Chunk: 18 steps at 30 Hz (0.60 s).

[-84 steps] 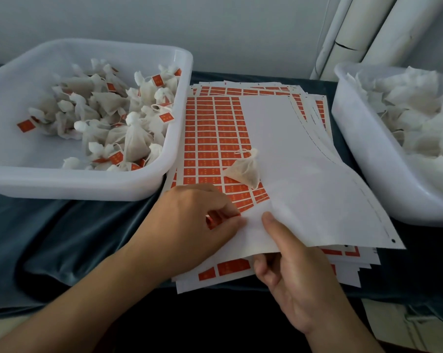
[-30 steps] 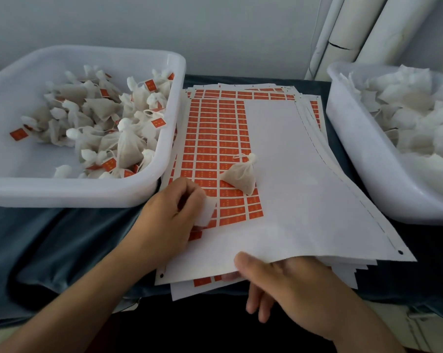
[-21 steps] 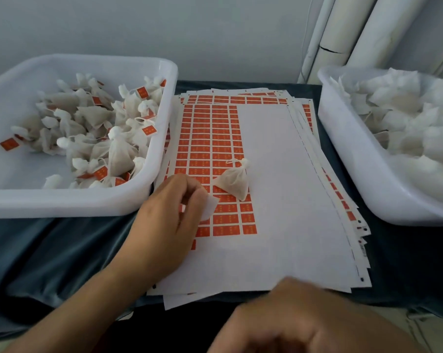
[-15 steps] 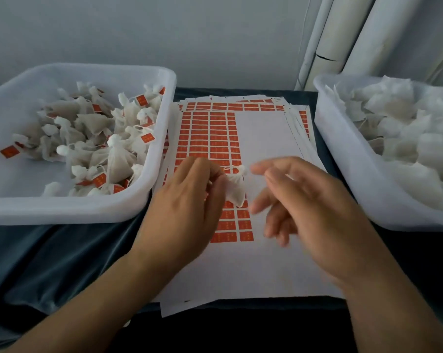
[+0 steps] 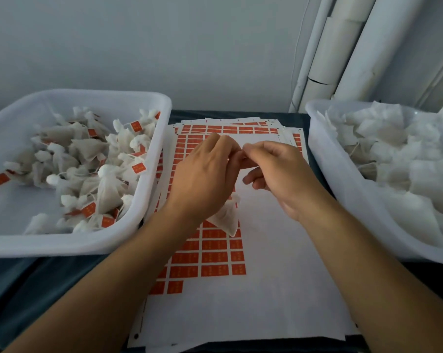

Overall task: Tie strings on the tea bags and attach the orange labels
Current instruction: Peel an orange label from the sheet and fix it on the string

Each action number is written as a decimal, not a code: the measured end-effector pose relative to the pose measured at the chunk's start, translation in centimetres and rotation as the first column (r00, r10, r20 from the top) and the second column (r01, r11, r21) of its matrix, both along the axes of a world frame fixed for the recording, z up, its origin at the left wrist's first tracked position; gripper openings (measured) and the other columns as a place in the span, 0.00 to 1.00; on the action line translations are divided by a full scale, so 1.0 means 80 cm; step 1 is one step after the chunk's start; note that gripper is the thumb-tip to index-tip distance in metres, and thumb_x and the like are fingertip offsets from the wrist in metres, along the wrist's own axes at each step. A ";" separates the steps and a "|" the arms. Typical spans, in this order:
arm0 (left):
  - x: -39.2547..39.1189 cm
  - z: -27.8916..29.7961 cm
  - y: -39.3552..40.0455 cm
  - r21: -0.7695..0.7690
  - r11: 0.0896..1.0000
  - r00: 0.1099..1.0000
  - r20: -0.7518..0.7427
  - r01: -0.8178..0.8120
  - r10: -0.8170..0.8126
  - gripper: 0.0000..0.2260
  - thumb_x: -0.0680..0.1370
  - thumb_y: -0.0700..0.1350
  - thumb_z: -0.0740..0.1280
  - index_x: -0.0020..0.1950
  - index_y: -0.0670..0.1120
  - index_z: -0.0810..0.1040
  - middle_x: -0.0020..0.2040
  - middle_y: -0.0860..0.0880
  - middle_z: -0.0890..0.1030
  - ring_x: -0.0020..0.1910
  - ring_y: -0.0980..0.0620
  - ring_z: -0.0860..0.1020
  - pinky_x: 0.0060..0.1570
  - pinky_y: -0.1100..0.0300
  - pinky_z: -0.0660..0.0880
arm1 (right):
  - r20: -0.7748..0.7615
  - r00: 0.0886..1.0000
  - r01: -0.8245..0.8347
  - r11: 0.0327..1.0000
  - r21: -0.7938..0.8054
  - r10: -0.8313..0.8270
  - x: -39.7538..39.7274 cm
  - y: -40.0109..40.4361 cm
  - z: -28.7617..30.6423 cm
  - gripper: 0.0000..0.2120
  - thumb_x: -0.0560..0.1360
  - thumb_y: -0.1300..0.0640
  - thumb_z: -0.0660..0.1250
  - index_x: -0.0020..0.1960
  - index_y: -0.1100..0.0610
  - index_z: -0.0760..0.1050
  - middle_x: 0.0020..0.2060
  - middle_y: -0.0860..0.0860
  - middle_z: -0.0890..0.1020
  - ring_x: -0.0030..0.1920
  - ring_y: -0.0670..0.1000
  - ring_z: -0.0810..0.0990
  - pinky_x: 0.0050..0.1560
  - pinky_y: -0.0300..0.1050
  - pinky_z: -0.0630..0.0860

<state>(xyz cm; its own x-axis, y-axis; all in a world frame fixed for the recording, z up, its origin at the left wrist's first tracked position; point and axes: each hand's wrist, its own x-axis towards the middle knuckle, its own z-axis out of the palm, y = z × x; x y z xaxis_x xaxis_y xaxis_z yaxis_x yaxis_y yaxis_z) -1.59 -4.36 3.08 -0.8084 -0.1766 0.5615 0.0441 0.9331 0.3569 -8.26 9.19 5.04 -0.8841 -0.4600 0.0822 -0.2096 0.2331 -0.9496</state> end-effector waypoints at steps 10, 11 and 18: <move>-0.001 -0.034 -0.038 0.281 0.953 0.969 0.245 -0.114 0.044 0.12 0.85 0.55 0.54 0.61 0.60 0.75 0.43 0.64 0.78 0.38 0.58 0.81 0.40 0.61 0.82 | -0.090 0.982 0.156 0.984 -0.087 -0.164 -0.035 0.002 -0.056 0.08 0.82 0.46 0.65 0.50 0.48 0.81 0.44 0.37 0.85 0.41 0.44 0.86 0.39 0.35 0.81; 0.003 -0.035 -0.039 0.267 0.958 0.954 0.299 -0.107 0.023 0.14 0.85 0.57 0.52 0.64 0.61 0.74 0.43 0.64 0.78 0.39 0.59 0.81 0.42 0.61 0.83 | -0.105 0.979 0.167 0.982 -0.089 -0.176 -0.037 0.002 -0.059 0.08 0.82 0.47 0.65 0.50 0.48 0.81 0.44 0.36 0.85 0.41 0.44 0.85 0.38 0.34 0.80; 0.017 -0.028 -0.036 0.286 0.958 0.857 0.498 -0.019 -0.132 0.27 0.74 0.71 0.47 0.69 0.69 0.72 0.50 0.70 0.77 0.48 0.63 0.80 0.43 0.68 0.78 | -0.014 0.978 0.200 0.957 -0.209 -0.208 -0.043 0.007 -0.069 0.07 0.82 0.48 0.66 0.51 0.49 0.81 0.45 0.41 0.86 0.41 0.47 0.85 0.40 0.35 0.80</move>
<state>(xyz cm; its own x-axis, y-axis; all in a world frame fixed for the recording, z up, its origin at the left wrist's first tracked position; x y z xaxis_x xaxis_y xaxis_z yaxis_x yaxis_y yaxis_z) -0.20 -7.21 0.80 -0.9786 -0.2055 0.0061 -0.1638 0.7974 0.5808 -11.67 9.71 -0.46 -0.9522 -0.2401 0.1890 -0.2124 0.0755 -0.9743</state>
